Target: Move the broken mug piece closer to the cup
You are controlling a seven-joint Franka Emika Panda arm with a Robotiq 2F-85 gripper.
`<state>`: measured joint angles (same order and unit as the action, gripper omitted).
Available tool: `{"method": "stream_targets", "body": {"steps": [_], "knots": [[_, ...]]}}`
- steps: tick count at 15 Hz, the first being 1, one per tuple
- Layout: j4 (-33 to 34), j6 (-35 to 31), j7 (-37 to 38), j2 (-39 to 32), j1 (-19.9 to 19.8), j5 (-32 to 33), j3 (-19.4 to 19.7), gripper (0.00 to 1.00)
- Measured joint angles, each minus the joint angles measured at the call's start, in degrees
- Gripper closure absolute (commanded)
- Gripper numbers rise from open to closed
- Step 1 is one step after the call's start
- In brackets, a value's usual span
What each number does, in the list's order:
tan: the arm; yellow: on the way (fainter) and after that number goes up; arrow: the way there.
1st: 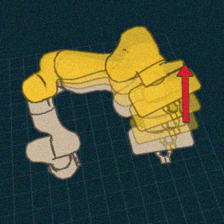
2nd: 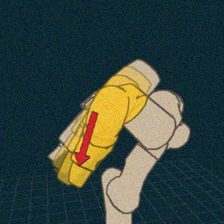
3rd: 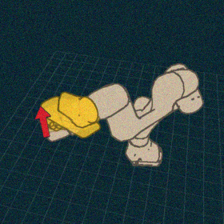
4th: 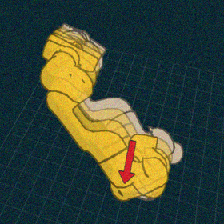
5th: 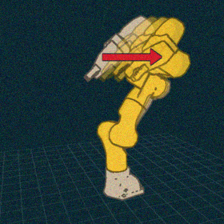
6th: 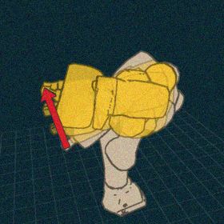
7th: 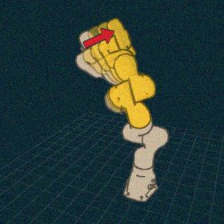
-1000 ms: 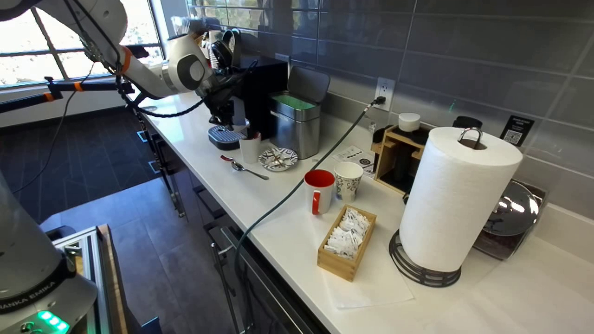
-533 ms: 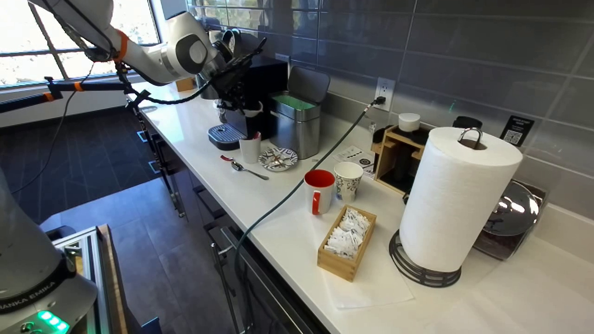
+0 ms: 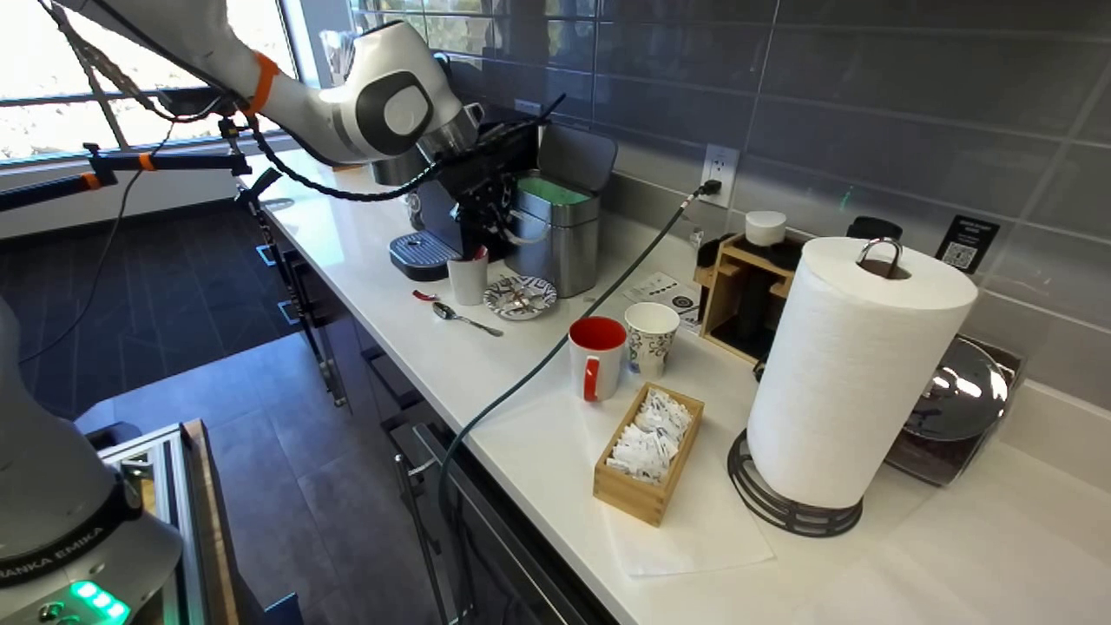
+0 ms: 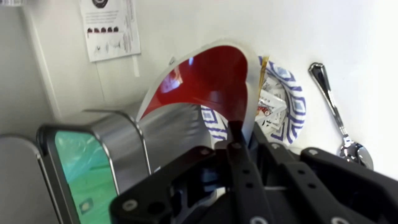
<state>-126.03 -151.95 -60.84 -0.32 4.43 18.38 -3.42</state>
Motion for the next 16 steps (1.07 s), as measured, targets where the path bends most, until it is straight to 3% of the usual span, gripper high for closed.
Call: {"method": "stream_targets", "body": {"steps": [1, 2, 5, 6, 9, 16], "knots": [[-0.6, 0.0, 0.0, -0.2, -0.5, -2.0, 0.5, 0.98], [-1.0, -0.2, -0.5, -0.5, -1.0, -4.9, 0.8, 0.91], [-1.7, -2.5, -4.4, -2.3, -1.6, -13.1, 1.0, 0.91], [-1.7, -2.8, -4.5, -2.7, -1.6, -13.6, 0.9, 0.98], [-1.6, -2.9, -3.6, -2.9, -1.6, -12.9, 0.9, 0.98], [4.7, -9.3, 13.8, -12.3, -1.7, -3.3, 3.5, 0.98]]}}
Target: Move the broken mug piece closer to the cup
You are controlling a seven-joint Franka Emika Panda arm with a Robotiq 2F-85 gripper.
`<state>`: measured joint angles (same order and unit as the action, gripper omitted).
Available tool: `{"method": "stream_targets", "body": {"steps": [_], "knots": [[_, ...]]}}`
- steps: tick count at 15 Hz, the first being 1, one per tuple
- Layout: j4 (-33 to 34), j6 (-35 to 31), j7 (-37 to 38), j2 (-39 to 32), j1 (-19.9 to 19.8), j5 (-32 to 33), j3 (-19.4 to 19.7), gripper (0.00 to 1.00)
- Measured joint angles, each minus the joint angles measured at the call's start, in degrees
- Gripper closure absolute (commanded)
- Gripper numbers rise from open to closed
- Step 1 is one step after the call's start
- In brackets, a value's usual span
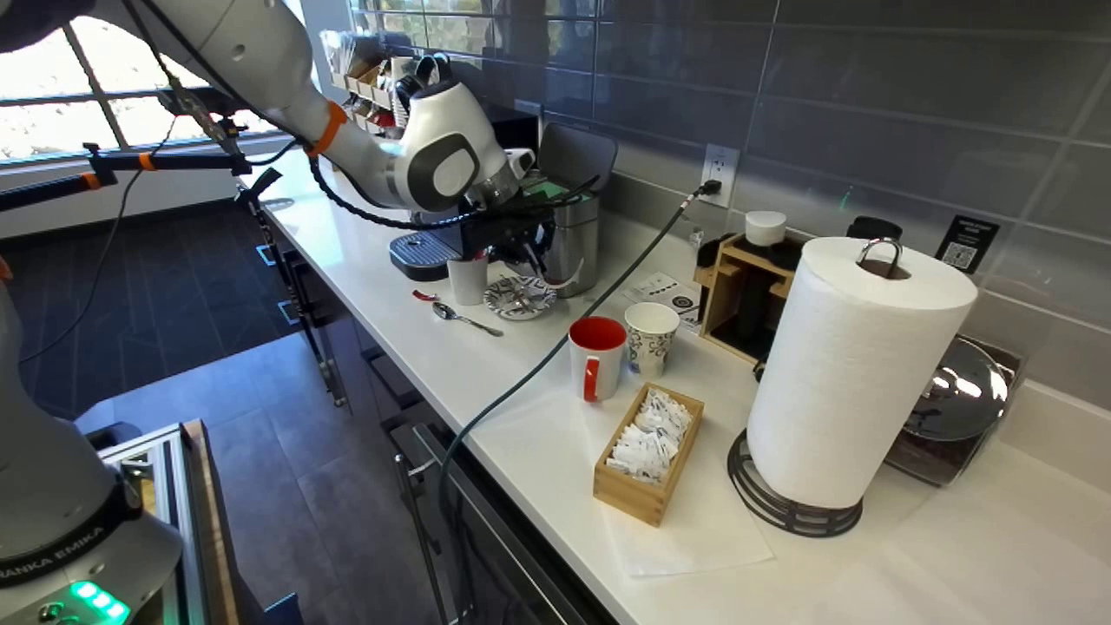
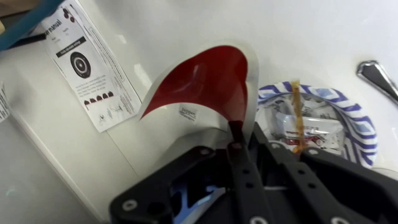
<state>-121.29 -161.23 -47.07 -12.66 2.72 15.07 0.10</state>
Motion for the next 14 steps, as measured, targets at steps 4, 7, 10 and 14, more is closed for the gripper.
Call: {"method": "stream_targets", "body": {"steps": [4, 7, 10, 14], "knots": [[7.0, -0.4, 6.0, -6.7, -0.6, 1.5, 1.3, 0.98], [11.7, -0.3, 8.8, -11.1, -0.7, 1.5, 1.1, 0.98], [15.6, -0.3, 11.8, -14.9, -0.7, 1.5, 1.1, 0.98], [18.8, -0.3, 15.3, -18.2, -1.2, 1.5, 1.1, 0.98]]}}
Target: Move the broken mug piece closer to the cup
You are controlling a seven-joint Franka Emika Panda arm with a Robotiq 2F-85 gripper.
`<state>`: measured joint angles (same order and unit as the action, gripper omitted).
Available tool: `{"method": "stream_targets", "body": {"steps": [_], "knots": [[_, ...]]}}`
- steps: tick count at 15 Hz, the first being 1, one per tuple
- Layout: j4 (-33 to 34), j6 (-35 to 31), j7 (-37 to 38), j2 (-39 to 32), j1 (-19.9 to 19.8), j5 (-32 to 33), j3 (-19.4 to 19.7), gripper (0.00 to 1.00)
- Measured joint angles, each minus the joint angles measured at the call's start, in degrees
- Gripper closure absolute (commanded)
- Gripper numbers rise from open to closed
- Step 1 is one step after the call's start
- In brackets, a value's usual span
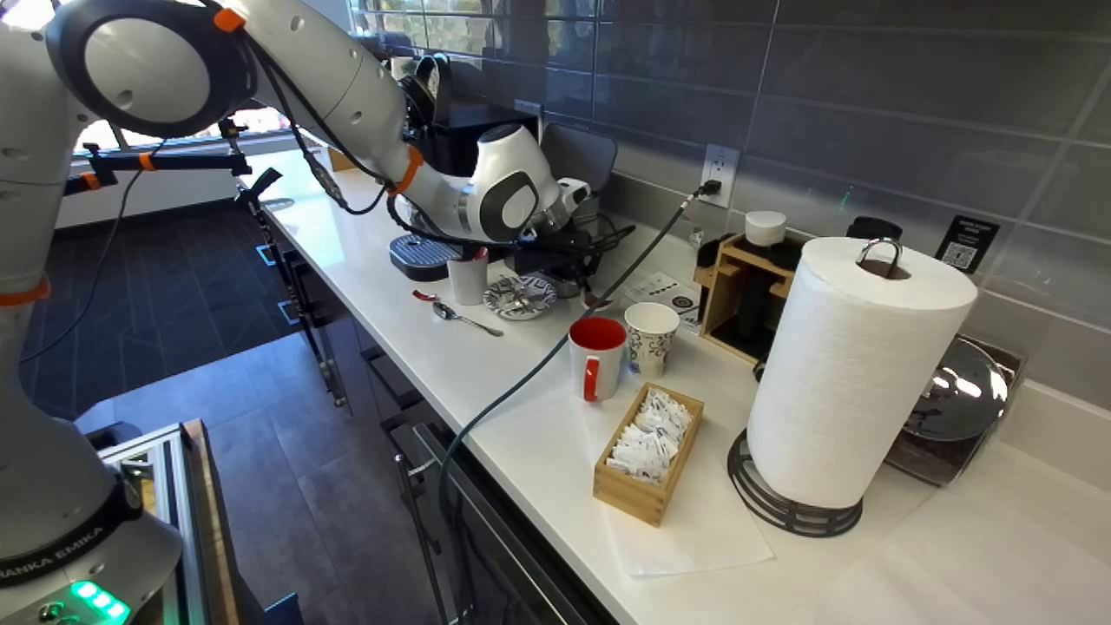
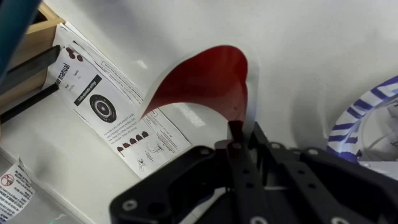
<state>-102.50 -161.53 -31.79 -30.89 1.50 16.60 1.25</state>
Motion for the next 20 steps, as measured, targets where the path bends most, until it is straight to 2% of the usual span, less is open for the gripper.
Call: {"method": "stream_targets", "body": {"steps": [20], "knots": [[3.5, 0.0, 6.6, -4.8, -1.0, 0.0, -0.1, 0.98]]}}
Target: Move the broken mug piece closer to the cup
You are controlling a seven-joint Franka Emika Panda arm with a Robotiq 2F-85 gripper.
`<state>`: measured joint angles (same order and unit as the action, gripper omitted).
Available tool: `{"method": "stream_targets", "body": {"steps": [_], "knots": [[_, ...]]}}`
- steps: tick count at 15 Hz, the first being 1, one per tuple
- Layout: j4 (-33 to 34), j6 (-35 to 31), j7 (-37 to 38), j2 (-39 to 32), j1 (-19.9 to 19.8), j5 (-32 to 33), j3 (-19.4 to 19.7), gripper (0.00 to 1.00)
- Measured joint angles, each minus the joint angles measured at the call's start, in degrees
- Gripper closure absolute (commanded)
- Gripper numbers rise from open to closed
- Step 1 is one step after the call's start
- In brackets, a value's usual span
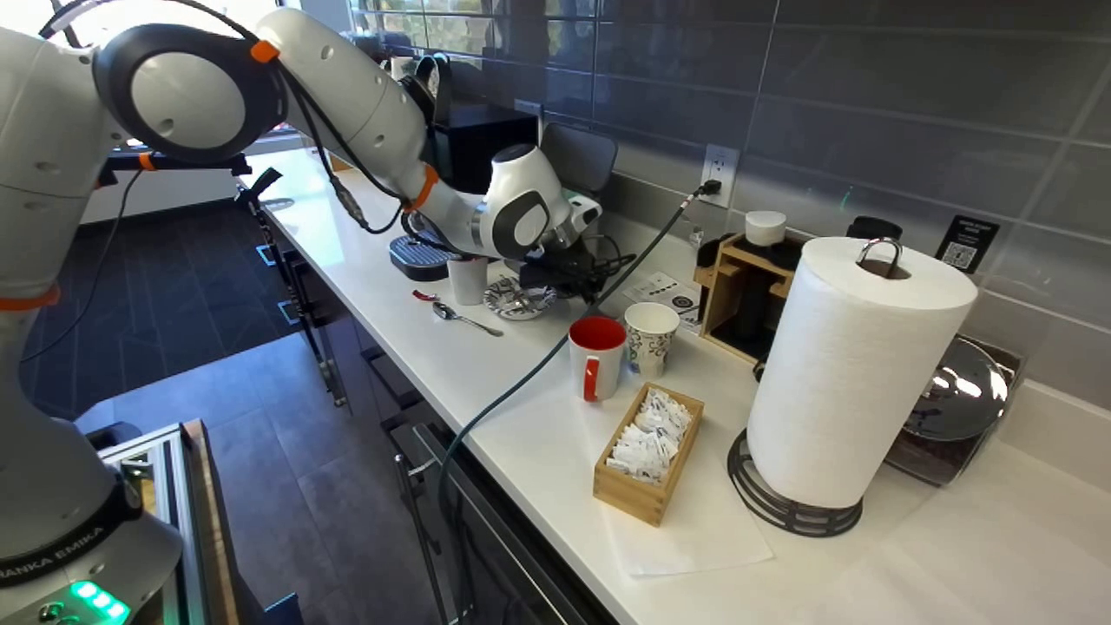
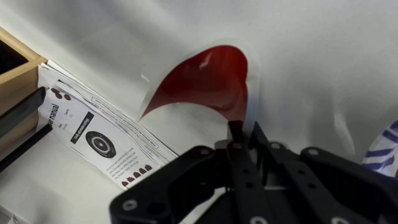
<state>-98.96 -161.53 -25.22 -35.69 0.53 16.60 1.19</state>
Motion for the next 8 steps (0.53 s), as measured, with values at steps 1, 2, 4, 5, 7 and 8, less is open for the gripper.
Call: {"method": "stream_targets", "body": {"steps": [1, 2, 4, 5, 7, 8], "knots": [[0.0, 0.0, 0.1, 0.0, 0.0, 0.0, 0.0, 0.98], [0.0, 0.0, 0.2, -0.1, 0.0, 0.0, 0.0, 0.98], [0.0, 0.0, 0.4, -0.1, 0.0, 0.0, 0.0, 0.84], [0.0, 0.0, 0.4, -0.1, 0.0, 0.0, 0.0, 0.78], [0.0, 0.0, 0.5, -0.1, 0.0, 0.0, 0.0, 0.72], [0.0, 0.0, 0.5, -0.1, 0.0, 0.0, 0.0, 0.76]]}}
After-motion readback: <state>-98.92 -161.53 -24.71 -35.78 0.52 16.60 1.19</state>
